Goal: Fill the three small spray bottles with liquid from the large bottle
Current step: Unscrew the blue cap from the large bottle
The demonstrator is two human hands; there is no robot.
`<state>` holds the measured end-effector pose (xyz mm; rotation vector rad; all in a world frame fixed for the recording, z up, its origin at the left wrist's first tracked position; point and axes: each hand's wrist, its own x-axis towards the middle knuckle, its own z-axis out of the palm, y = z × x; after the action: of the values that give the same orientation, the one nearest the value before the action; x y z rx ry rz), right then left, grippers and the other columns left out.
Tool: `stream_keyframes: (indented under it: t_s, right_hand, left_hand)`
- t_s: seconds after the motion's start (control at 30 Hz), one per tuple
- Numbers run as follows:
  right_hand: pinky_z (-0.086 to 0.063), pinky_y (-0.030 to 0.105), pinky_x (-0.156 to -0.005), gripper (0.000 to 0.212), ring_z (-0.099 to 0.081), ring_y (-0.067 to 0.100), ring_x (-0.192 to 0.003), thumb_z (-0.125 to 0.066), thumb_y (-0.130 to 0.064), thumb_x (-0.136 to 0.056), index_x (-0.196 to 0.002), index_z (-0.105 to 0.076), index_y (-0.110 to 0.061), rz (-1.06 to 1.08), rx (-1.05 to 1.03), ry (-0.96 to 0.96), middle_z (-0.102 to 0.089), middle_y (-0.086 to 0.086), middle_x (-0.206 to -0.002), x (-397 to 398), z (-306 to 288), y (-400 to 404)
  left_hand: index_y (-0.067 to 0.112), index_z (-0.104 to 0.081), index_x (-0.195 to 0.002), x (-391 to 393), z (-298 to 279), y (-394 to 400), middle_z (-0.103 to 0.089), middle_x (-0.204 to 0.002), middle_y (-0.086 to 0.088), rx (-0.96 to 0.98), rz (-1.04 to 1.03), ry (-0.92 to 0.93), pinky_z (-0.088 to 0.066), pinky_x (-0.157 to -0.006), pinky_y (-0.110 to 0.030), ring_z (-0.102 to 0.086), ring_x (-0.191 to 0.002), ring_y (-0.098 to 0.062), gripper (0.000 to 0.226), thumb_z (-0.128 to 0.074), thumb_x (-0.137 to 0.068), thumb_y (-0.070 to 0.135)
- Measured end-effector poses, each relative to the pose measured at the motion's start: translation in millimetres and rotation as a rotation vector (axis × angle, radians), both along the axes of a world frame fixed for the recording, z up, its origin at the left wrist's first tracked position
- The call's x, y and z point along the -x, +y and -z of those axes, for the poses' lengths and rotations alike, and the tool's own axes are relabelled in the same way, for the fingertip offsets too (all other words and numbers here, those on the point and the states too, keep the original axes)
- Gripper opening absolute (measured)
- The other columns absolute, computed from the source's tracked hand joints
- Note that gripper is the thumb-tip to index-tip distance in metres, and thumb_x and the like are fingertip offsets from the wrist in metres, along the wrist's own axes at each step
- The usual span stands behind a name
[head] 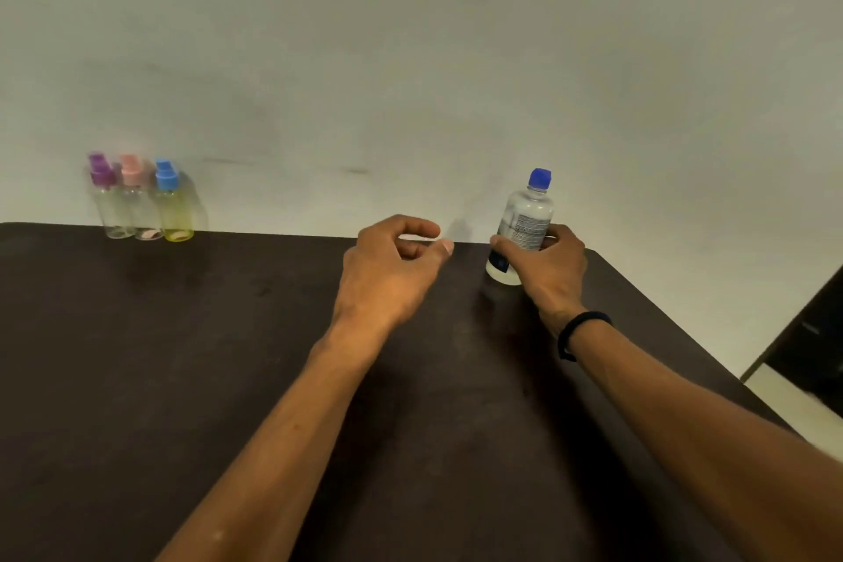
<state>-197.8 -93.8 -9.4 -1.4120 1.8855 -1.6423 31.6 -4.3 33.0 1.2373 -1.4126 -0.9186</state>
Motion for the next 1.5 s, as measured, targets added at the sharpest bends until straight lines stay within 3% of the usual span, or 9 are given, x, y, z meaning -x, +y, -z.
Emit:
stream_keyframes:
  t_s: [0.07,0.27,0.43,0.57,0.7,0.8,0.93,1.2,1.5]
  right_hand:
    - [-0.05,0.012,-0.075,0.064,-0.069,0.003,-0.089,-0.094,-0.047,-0.072,-0.123,-0.065,-0.021,-0.026,0.03,0.003,-0.068,-0.011,-0.103,-8.5,-0.3,27.1]
    - [-0.059,0.017,-0.083,0.059,-0.073,-0.003,-0.093,-0.096,-0.05,-0.069,-0.116,-0.064,-0.035,-0.131,0.093,-0.087,-0.072,-0.022,-0.102,-34.8,-3.5,110.9]
    - [-0.061,0.02,-0.085,0.063,-0.075,0.001,-0.097,-0.097,-0.048,-0.068,-0.121,-0.071,-0.026,-0.22,0.088,-0.047,-0.078,-0.014,-0.108,-38.4,4.8,174.3]
    - [-0.06,0.019,-0.086,0.061,-0.074,0.0,-0.1,-0.098,-0.047,-0.066,-0.118,-0.071,-0.031,-0.287,0.074,0.0,-0.077,-0.016,-0.109,-31.3,1.8,204.7]
    - [-0.058,0.014,-0.085,0.063,-0.072,-0.004,-0.101,-0.098,-0.048,-0.065,-0.118,-0.066,-0.035,-0.309,0.085,0.018,-0.075,-0.02,-0.11,-26.9,0.3,215.9]
    - [-0.056,0.012,-0.087,0.065,-0.07,-0.007,-0.104,-0.097,-0.051,-0.064,-0.118,-0.062,-0.041,-0.29,0.106,0.045,-0.072,-0.025,-0.112,-24.9,-0.9,215.9]
    - [-0.059,0.021,-0.091,0.066,-0.072,-0.001,-0.105,-0.099,-0.047,-0.065,-0.122,-0.068,-0.032,-0.293,0.104,0.091,-0.075,-0.018,-0.111,-23.2,2.3,214.5]
    - [-0.055,0.011,-0.086,0.069,-0.07,-0.005,-0.103,-0.099,-0.048,-0.065,-0.123,-0.068,-0.028,-0.302,0.087,0.156,-0.074,-0.02,-0.109,-24.2,7.8,213.9]
    - [-0.06,0.019,-0.085,0.066,-0.072,-0.005,-0.099,-0.101,-0.046,-0.063,-0.119,-0.069,-0.032,-0.284,0.081,0.119,-0.075,-0.021,-0.104,-23.8,10.8,211.8]
  left_hand:
    - [0.034,-0.072,-0.115,-2.3,-4.9,6.3,-0.076,-0.102,0.008,0.02,-0.01,-0.003,-0.044,-0.066,-0.013,-0.07,-0.098,-0.003,0.022,-0.075,-0.095,0.04]
    - [0.034,-0.074,-0.116,-0.5,-29.1,25.5,-0.075,-0.102,0.01,0.106,0.028,-0.05,-0.053,-0.078,-0.02,-0.07,-0.099,-0.004,0.025,-0.077,-0.093,0.045]
    - [0.036,-0.068,-0.13,13.3,-58.0,50.4,-0.075,-0.115,0.011,0.122,0.243,-0.087,-0.057,-0.095,-0.031,-0.069,-0.112,-0.003,0.04,-0.076,-0.093,0.048]
    - [0.038,-0.063,-0.137,19.2,-67.8,66.0,-0.073,-0.125,0.01,0.114,0.408,-0.17,-0.055,-0.105,-0.035,-0.067,-0.119,-0.004,0.044,-0.074,-0.094,0.043]
    - [0.031,-0.07,-0.131,15.1,-67.7,69.8,-0.076,-0.118,0.009,0.142,0.509,-0.21,-0.056,-0.099,-0.02,-0.068,-0.113,0.004,0.036,-0.075,-0.096,0.026]
    - [0.029,-0.072,-0.128,12.4,-65.5,70.0,-0.077,-0.119,0.011,0.164,0.548,-0.237,-0.054,-0.102,-0.02,-0.067,-0.116,0.004,0.031,-0.073,-0.098,0.021]
    - [0.029,-0.074,-0.124,13.0,-63.8,70.8,-0.077,-0.117,0.013,0.183,0.534,-0.242,-0.053,-0.096,-0.011,-0.069,-0.113,0.003,0.03,-0.078,-0.094,0.026]
    - [0.031,-0.081,-0.108,24.7,-52.9,69.6,-0.078,-0.107,0.017,0.23,0.41,-0.231,-0.057,-0.1,-0.036,-0.071,-0.101,-0.005,0.024,-0.083,-0.086,0.038]
    - [0.03,-0.079,-0.115,25.1,-43.1,62.7,-0.079,-0.111,0.01,0.258,0.432,-0.182,-0.056,-0.103,-0.033,-0.072,-0.107,-0.008,0.03,-0.083,-0.086,0.032]
